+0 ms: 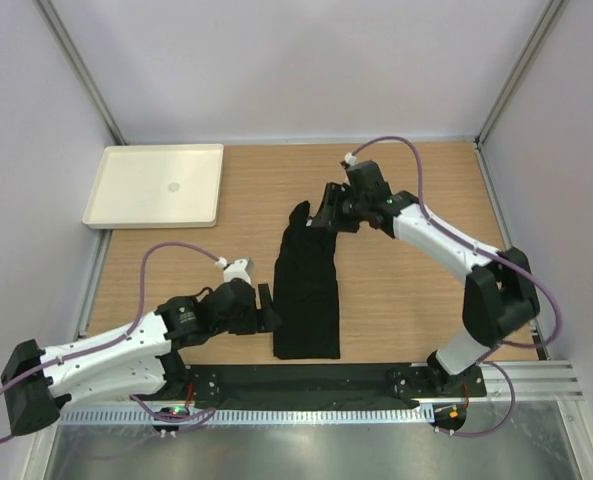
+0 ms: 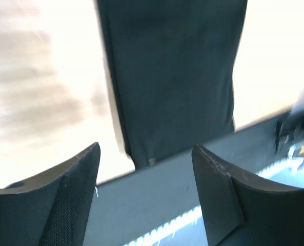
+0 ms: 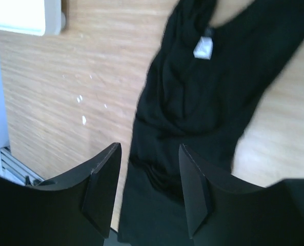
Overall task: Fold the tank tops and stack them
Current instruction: Fold the tank top
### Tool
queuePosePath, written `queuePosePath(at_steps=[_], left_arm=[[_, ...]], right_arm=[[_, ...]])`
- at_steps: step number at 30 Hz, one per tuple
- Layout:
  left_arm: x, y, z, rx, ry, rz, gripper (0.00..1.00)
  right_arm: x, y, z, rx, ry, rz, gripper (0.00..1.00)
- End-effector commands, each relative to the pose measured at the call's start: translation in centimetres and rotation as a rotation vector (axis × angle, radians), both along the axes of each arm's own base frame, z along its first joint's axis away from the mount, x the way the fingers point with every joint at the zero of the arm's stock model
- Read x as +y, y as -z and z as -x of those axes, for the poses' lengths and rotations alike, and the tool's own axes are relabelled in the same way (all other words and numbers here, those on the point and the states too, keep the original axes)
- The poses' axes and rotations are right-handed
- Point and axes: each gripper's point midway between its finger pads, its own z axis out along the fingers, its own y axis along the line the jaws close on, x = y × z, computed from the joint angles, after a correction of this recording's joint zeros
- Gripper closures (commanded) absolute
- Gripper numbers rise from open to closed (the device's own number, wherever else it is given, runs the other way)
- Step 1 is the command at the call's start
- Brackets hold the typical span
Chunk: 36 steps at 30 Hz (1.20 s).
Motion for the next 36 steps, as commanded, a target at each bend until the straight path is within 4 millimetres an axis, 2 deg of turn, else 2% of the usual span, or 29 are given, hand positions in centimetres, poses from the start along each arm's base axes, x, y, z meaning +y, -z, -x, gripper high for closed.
queuePosePath(at_steps=[1,2,3,4,5,7,8,10,11,12,14,15,21,28,34,36], left_arm=[[0.0,-1.0,-2.0,-0.035,0.039,-0.01,0.3],[0.2,-1.2,-3.3,-0.029,0.011,0.008,0.32],[0.0,-1.1,-3.8,-0.026,0.029,0.011,0.35],[-0.5,-1.0,-4.7,-0.023,0.026,0.017,0.4],[-0.3,-0.8,-5.6,-0.015,0.005,0.014,0.43],[-1.0,-1.3,-7.1,-0.04,0.014,0.014,0.46],[-1.0,-0.3,-7.7,-0.018,0.006,-0.012,0.46],[-1.7,-0.5,-8.8,-0.03,0.013,-0.012,0.46],[-1.6,0.3,-9.3,-0.012,0.005,-0.034,0.45],[-1.6,0.4,-9.7,-0.011,0.0,-0.039,0.41],[-1.8,0.3,-10.8,-0.027,-0.008,-0.035,0.4],[-1.8,0.9,-11.1,-0.016,-0.011,-0.048,0.4],[-2.5,1.6,-12.4,0.007,0.0,-0.034,0.47],[-3.0,3.2,-12.8,0.051,0.011,-0.046,0.52],[-3.3,4.0,-12.9,0.072,0.022,-0.054,0.55],[-3.4,4.1,-13.1,0.07,0.02,-0.055,0.54]], right_arm=[[-1.9,1.1,4.0,-0.018,0.009,0.064,0.46],[-2.6,3.1,5.7,0.02,0.006,0.087,0.47],[-2.7,3.6,6.6,0.031,0.009,0.086,0.48],[-2.7,3.2,7.5,0.011,0.009,0.083,0.48],[-3.3,4.8,8.9,0.038,0.007,0.106,0.49],[-3.8,5.5,9.6,0.034,0.024,0.119,0.5],[-4.1,6.3,10.5,0.046,0.023,0.131,0.5],[-4.2,6.9,10.9,0.048,0.019,0.138,0.5],[-4.3,7.7,11.2,0.059,0.013,0.149,0.5],[-4.1,7.9,11.2,0.058,0.009,0.152,0.5],[-4.1,8.7,11.3,0.068,0.002,0.176,0.5],[-4.1,9.0,11.3,0.073,0.002,0.184,0.51],[-3.4,9.8,10.8,0.078,-0.014,0.185,0.59],[-3.7,10.1,11.1,0.087,-0.011,0.188,0.58],[-3.2,10.0,11.4,0.087,-0.036,0.16,0.82],[-3.1,9.9,11.4,0.083,-0.035,0.155,0.84]])
